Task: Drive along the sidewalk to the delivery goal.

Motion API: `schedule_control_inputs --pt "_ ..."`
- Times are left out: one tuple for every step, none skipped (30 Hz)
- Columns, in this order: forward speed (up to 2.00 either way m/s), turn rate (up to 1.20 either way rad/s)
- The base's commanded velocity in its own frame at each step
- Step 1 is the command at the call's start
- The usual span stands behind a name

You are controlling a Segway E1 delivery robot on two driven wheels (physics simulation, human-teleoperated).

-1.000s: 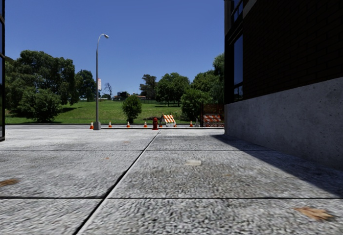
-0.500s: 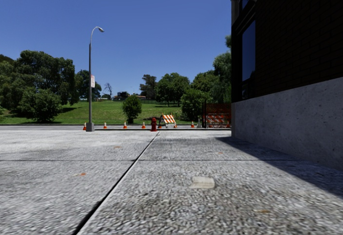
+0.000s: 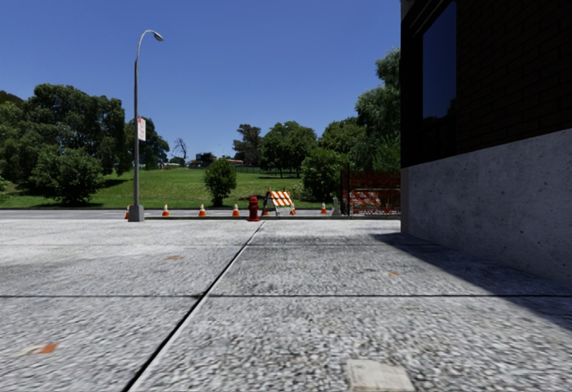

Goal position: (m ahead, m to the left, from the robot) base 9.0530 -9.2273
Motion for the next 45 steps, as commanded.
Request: schedule_control_inputs --pt "2.00 0.00" --pt "2.00 0.00" --pt "2.00 0.00" --pt "2.00 0.00" --pt "2.00 0.00" --pt "2.00 0.00" --pt "2.00 0.00" --pt "2.00 0.00" --pt "2.00 0.00" --pt "2.00 0.00" --pt "2.00 0.00" --pt "2.00 0.00" --pt "2.00 0.00" --pt "2.00 0.00" --pt "2.00 0.00" --pt "2.00 0.00" --pt "2.00 0.00" --pt "2.00 0.00" --pt "2.00 0.00" --pt "2.00 0.00" --pt "2.00 0.00" --pt "2.00 0.00" --pt "2.00 0.00" --pt "2.00 0.00" --pt "2.00 0.00" --pt "2.00 0.00" --pt "2.00 0.00" --pt "2.00 0.00" --pt "2.00 0.00" --pt "2.00 0.00" --pt "2.00 0.00" --pt "2.00 0.00" --pt "2.00 0.00" --pt "2.00 0.00" --pt "2.00 0.00" --pt "2.00 0.00" --pt "2.00 0.00" --pt "2.00 0.00" --pt "2.00 0.00" --pt "2.00 0.00" --pt "2.00 0.00" --pt "2.00 0.00" --pt "2.00 0.00" --pt "2.00 0.00" --pt "2.00 0.00"
